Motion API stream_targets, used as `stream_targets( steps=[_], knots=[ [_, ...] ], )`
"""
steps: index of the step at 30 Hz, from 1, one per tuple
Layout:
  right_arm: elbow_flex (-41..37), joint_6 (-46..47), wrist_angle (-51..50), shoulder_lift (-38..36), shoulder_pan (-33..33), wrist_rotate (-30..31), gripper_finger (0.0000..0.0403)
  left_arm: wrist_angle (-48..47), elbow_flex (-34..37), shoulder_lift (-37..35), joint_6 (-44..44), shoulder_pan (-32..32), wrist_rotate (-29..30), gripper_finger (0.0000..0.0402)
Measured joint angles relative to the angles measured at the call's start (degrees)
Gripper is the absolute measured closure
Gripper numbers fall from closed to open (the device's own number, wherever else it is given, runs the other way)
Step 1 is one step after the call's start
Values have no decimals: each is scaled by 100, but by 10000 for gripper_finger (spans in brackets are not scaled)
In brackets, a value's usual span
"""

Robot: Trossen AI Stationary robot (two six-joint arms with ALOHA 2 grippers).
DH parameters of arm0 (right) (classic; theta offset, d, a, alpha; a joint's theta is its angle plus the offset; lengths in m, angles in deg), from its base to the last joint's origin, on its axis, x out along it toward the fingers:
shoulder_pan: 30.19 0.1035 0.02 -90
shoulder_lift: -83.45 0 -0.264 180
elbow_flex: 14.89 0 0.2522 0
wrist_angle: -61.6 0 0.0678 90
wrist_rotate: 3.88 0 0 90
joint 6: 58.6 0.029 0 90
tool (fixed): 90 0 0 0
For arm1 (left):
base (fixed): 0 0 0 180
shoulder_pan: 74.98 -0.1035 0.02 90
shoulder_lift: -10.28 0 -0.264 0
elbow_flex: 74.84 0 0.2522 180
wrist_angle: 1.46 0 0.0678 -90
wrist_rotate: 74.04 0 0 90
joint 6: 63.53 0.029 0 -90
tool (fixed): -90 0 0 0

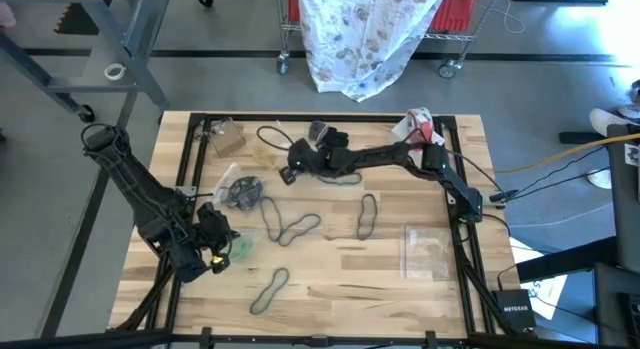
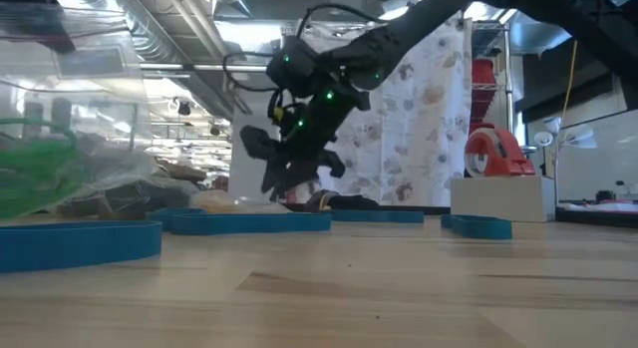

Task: Sort rubber bands
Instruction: Put the green rubber band into the transparent zip bag

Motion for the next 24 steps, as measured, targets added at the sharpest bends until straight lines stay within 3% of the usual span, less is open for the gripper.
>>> stream_targets(
  steps=[13,21,24],
  knots=[
    [-199,-626,-36,59,14,247,293,1,0,0,-5,-4,0,402],
    [-171,-1074,111,417,17,-143,294,8,1,1,-27,-4,-1,402],
    [-163,-1238,17,477,17,-215,313,7,2,0,-48,-4,-1,402]
  ],
)
